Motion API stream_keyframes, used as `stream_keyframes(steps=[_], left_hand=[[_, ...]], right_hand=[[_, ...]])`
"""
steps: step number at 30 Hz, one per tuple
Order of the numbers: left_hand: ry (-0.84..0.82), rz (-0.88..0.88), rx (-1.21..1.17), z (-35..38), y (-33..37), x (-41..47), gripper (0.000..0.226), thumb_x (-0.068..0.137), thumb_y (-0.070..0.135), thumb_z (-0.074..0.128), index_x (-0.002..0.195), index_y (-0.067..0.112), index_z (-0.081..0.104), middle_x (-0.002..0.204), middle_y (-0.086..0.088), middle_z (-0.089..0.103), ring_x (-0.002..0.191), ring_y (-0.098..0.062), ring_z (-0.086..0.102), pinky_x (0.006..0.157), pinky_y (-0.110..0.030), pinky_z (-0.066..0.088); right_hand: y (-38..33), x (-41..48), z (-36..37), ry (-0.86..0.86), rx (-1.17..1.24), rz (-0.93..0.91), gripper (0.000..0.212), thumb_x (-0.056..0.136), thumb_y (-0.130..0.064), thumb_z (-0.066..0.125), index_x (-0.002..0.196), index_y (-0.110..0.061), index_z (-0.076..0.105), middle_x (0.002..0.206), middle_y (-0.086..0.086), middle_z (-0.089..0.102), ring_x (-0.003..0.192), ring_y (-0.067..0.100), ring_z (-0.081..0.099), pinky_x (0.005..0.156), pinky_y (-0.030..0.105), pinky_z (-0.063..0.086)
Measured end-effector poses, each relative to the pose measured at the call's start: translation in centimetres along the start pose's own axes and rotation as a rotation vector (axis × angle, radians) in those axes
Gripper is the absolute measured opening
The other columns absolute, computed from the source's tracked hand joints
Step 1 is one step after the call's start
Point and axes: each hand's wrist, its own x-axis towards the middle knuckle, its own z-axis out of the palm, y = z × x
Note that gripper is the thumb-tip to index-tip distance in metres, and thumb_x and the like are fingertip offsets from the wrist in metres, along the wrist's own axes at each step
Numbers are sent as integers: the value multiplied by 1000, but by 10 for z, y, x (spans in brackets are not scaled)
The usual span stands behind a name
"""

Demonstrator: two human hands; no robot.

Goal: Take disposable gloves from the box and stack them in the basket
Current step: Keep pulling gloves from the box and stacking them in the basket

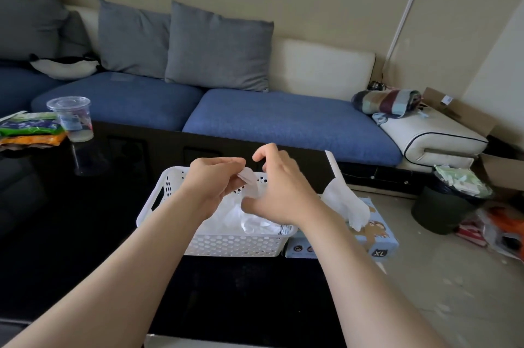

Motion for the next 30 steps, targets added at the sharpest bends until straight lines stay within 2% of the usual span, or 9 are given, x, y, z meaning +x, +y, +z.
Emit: stream_keyframes(steps=[2,4,8,14,17,19,23,27,30], left_hand=[[-25,4,-14,-2,2,1,11,94,11,77,104,6,78,101,-13,79,92,-21,79,85,-32,64],[-66,13,-53,-4,4,1,15,94,8,76,107,1,77,103,-16,79,93,-23,80,90,-35,63],[-117,28,-175,-9,9,-1,19,96,-3,58,108,-11,70,110,-26,76,97,-30,79,94,-39,62],[-176,298,371,-17,4,-2,28,88,10,77,106,31,80,107,-1,78,106,-20,73,98,-44,60],[-199,321,324,-16,4,-5,10,97,28,73,99,23,82,95,4,79,88,-10,72,87,-36,60],[-170,339,317,-16,6,-5,27,100,37,68,92,15,81,82,1,72,72,-9,59,75,-32,50],[-121,349,286,-19,8,-4,43,98,50,68,91,9,78,85,-16,70,73,-14,61,72,-34,48],[-92,371,207,-18,11,-5,42,96,51,70,92,10,75,80,-4,73,71,-11,67,62,-27,54],[-74,345,134,-17,13,-5,35,97,48,72,96,14,75,93,-10,78,79,-18,71,70,-35,57]], right_hand=[[2,1,7,19,-7,-17,62,84,-34,81,130,-29,39,112,-2,56,99,22,61,83,50,58],[3,5,10,74,23,3,35,96,-25,70,123,-26,48,99,-1,64,83,20,66,74,53,61],[2,12,10,147,101,45,13,98,-17,66,109,-25,66,90,-5,70,74,17,69,69,49,63],[-4,14,5,99,275,108,26,107,-14,50,106,-21,75,93,-1,71,80,16,66,64,28,48],[-6,14,2,74,327,120,30,107,-15,45,100,-21,74,94,-1,71,88,20,66,70,32,47],[-5,14,0,43,402,142,27,106,-21,46,93,-20,70,90,-4,68,86,16,62,73,33,44],[-6,9,-6,-61,591,166,51,93,-65,62,99,-16,71,96,-8,74,93,13,70,82,34,51],[-6,7,-7,-56,499,157,23,81,-32,72,104,-32,72,94,-4,79,91,13,75,81,39,61],[-6,8,-9,17,503,141,20,79,-24,57,83,-9,70,76,8,69,75,18,63,73,39,47]])
